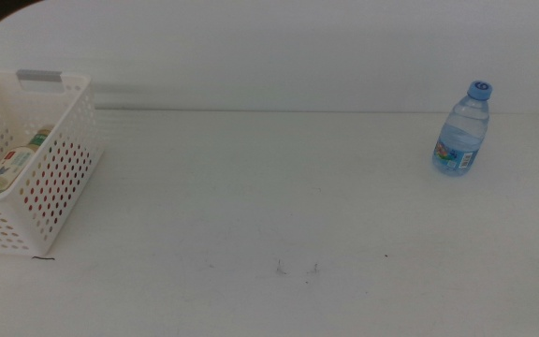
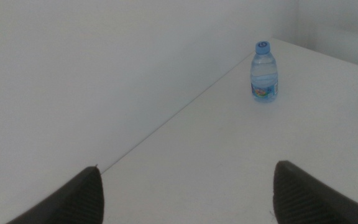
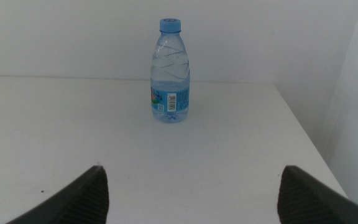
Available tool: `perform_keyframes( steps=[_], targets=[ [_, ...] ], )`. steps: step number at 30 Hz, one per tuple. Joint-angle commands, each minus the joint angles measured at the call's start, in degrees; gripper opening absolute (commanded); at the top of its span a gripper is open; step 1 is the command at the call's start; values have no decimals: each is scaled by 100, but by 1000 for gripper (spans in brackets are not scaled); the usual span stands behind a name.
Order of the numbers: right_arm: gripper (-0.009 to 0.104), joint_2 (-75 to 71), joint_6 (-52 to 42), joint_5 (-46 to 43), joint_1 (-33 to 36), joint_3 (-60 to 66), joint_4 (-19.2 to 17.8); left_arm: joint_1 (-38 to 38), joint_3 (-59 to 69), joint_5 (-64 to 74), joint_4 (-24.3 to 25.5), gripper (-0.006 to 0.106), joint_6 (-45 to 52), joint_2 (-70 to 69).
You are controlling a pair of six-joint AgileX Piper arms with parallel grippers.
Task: Use arms to grab the bottles and put them into the dustbin to the left of the table.
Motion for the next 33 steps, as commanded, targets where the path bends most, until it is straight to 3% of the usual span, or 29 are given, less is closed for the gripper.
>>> perform_keyframes(
  steps=[1, 3, 8, 24, 33],
  targets=[
    [92, -29, -40, -58, -45, 13, -30, -31, 25, -76, 12, 94, -39, -32],
    [92, -29, -110, -498, -45, 13, -308, -31, 25, -76, 12, 94, -39, -32],
    [92, 207, 183, -1686, -57, 13, -309, -31, 25, -76, 23, 94, -39, -32],
    [92, 6264, -194, -6672, -57, 13, -295, -31, 25, -76, 164, 94, -39, -32],
    [92, 8644, -153, -7539, -45, -1127, -223, -31, 25, -76, 175, 94, -39, -32]
  ],
)
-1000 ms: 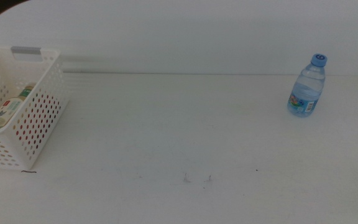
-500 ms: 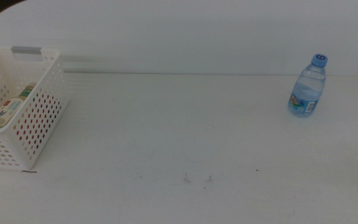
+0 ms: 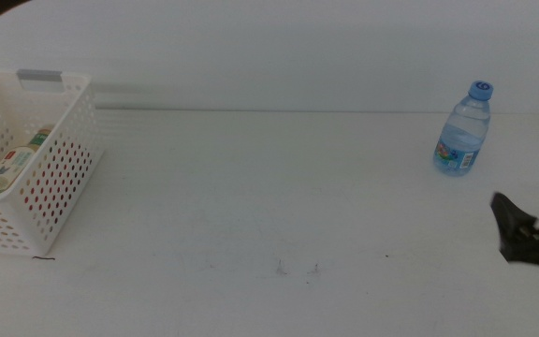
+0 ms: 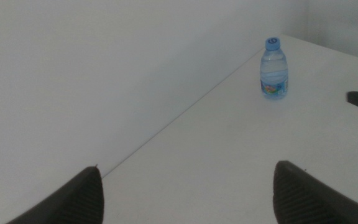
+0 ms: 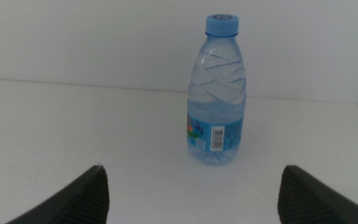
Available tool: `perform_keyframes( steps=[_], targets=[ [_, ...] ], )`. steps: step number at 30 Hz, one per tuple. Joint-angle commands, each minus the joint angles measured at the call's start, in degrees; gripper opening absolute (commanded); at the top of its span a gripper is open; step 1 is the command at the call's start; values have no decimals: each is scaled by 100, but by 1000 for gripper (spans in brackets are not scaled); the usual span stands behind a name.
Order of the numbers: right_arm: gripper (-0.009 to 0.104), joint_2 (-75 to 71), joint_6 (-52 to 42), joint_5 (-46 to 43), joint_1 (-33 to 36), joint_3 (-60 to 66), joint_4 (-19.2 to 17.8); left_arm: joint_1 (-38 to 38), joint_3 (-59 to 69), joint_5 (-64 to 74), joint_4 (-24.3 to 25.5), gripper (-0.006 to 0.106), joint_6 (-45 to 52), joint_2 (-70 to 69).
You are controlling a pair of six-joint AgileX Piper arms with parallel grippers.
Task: Use arms to grab the bottles and put them into the dustbin to the left of the table.
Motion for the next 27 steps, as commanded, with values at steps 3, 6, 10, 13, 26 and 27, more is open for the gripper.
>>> perform_keyframes(
  steps=[3, 6, 10, 13, 26, 27],
  targets=[
    [92, 951, -12, -464, -41, -632, 16, -31, 25, -76, 14, 94, -39, -32],
    [92, 1591, 4, -519, -41, -1118, 53, -31, 25, -76, 14, 94, -39, -32],
    [92, 2256, 4, -519, -41, -1801, 115, -31, 25, -76, 14, 94, -39, -32],
    [92, 2686, 4, -469, -41, -2391, 205, -31, 25, -76, 14, 94, -39, -32],
    [92, 4131, -19, 1317, -41, -5027, 365, -31, 25, -76, 14, 94, -39, -32],
    [92, 4219, -19, 1383, -41, -5156, 318, -31, 25, -76, 14, 94, -39, -32]
  ],
)
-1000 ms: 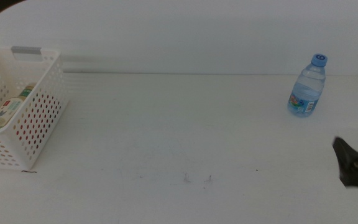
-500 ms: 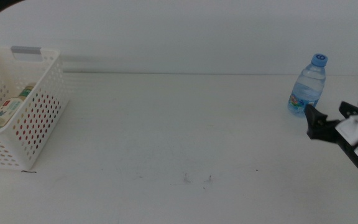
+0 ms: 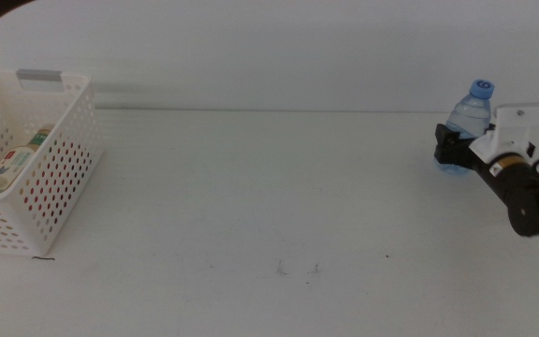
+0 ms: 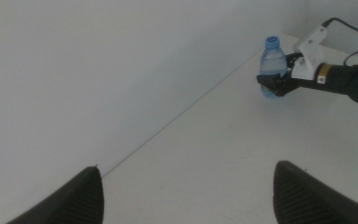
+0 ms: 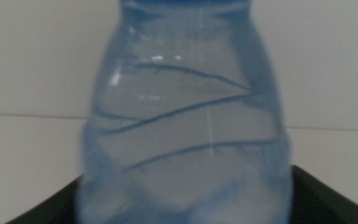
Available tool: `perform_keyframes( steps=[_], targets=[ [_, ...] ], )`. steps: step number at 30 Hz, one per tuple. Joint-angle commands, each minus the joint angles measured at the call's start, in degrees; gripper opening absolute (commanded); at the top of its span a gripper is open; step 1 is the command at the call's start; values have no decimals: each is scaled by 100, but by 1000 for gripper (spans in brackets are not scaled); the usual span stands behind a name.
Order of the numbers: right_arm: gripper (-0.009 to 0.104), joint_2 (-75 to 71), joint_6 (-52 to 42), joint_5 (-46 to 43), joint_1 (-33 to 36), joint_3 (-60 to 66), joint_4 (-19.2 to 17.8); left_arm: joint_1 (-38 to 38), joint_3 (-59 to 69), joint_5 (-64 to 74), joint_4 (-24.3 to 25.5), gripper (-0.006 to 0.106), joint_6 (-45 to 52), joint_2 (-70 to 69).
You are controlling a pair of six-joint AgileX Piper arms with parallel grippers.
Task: Use arms to grab the bottles and put them into the dustbin to the left of the table.
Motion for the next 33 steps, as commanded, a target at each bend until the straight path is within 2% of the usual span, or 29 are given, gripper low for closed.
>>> perform_keyframes(
  steps=[1, 3, 4, 5, 6, 8, 9, 15, 23, 25, 29, 31, 33],
  targets=[
    [92, 166, -38, 269, -41, -376, -46, -31, 25, -76, 14, 94, -39, -32],
    [90, 262, -38, 311, -41, -585, -46, -31, 25, -76, 14, 94, -39, -32],
    [86, 297, -78, 367, -41, -660, -46, -31, 25, -76, 14, 94, -39, -32],
    [76, 307, -122, 491, -41, -723, -46, -31, 25, -76, 14, 94, -39, -32],
    [62, 307, -136, 612, -41, -768, -46, -31, 25, -76, 14, 94, -39, -32],
    [9, 252, -109, 869, 30, -798, -153, -31, 25, -76, 14, 94, -39, -32],
    [0, 194, 47, 921, 102, -798, -195, -31, 25, -76, 14, 94, -39, -32],
    [-3, -32, 283, 1112, 1220, -1321, -774, -31, 25, -86, 13, 94, -39, -32],
    [-3, 780, 495, 1979, 2594, -2976, -736, -31, 25, -110, 13, 94, -39, -32],
    [-3, 989, 495, 2250, 2788, -3239, -747, -31, 25, -110, 13, 94, -39, -32],
    [-2, 1256, 495, 2145, 3014, -3314, -764, -31, 25, -148, 13, 94, -39, -32],
    [1, 1354, 505, 2065, 3035, -3314, -764, -31, 25, -174, 13, 94, -39, -32],
    [14, 1391, 671, 2116, 3040, -3314, -764, -31, 25, -189, 13, 94, -39, -32]
  ],
)
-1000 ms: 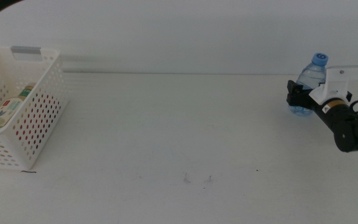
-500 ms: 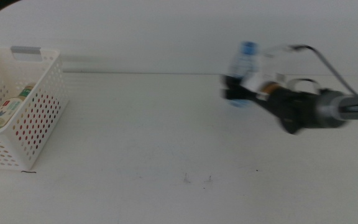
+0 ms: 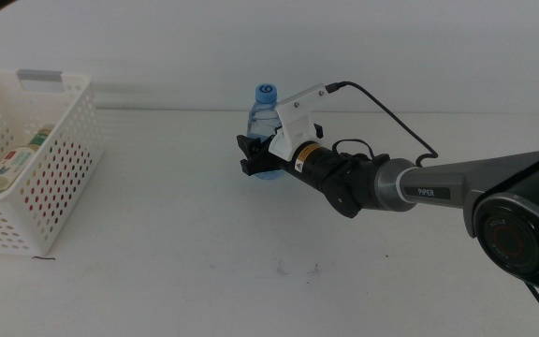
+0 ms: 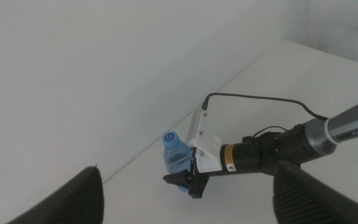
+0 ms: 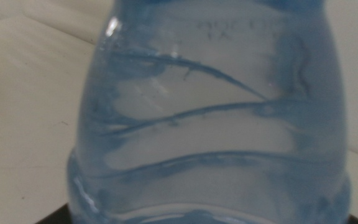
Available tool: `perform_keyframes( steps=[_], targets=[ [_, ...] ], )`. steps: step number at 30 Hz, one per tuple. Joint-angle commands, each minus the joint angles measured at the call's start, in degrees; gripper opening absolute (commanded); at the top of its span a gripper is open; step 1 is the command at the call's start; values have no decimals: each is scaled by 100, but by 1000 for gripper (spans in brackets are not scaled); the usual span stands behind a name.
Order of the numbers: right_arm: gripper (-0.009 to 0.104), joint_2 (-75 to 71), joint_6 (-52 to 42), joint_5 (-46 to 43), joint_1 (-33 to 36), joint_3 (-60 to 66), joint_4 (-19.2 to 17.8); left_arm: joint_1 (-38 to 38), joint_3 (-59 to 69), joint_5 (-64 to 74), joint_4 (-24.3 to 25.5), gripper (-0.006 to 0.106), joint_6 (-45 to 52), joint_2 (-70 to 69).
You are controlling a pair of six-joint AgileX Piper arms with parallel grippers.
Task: Use arms to grab the bottles and put them into the dustbin to the left of the table.
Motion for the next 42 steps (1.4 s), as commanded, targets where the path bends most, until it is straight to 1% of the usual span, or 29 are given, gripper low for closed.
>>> perform_keyframes(
  steps=[1, 2, 5, 6, 9, 11, 13, 15, 17, 19, 21, 24, 30, 42],
  targets=[
    [22, 58, 213, 223, 20, -24, 1, -31, 25, -111, 13, 94, -39, -32],
    [36, 43, 376, 422, 20, -24, 1, -31, 25, -146, 13, 94, -39, -32],
    [81, -193, 617, 1499, 47, -24, 1, -31, 25, -218, 13, 94, -39, -32],
    [93, -339, 617, 1919, 63, 17, 1, -31, 25, -218, 13, 94, -39, -32],
    [90, -997, 877, 2734, 109, 372, 1, -31, 25, -239, 13, 94, -39, -32],
    [88, -1596, 933, 2924, 133, 824, 50, -31, 25, -239, 13, 94, -39, -32],
    [88, -2380, 1044, 3204, 133, 1438, 241, -31, 25, -239, 13, 94, -39, -32],
    [88, -3394, 1012, 3724, 146, 1985, 449, -31, 25, -239, 13, 94, -39, -32],
    [88, -4303, 698, 4416, 180, 2224, 451, -31, 25, -239, 13, 94, -39, -32],
    [88, -5182, 249, 5316, 193, 2196, 634, -31, 25, -239, 13, 94, -39, -32],
    [88, -5924, -263, 6012, 193, 2040, 870, -31, 25, -253, 13, 94, -39, -32],
    [88, -6683, -426, 6613, 193, 1833, 886, -31, 25, -280, 13, 94, -39, -32],
    [88, -7414, -426, 6681, 193, 1827, 932, -31, 25, -280, 13, 94, -39, -32],
    [88, -7606, -416, 6656, 193, 1827, 932, -31, 25, -293, 13, 94, -39, -32]
  ],
)
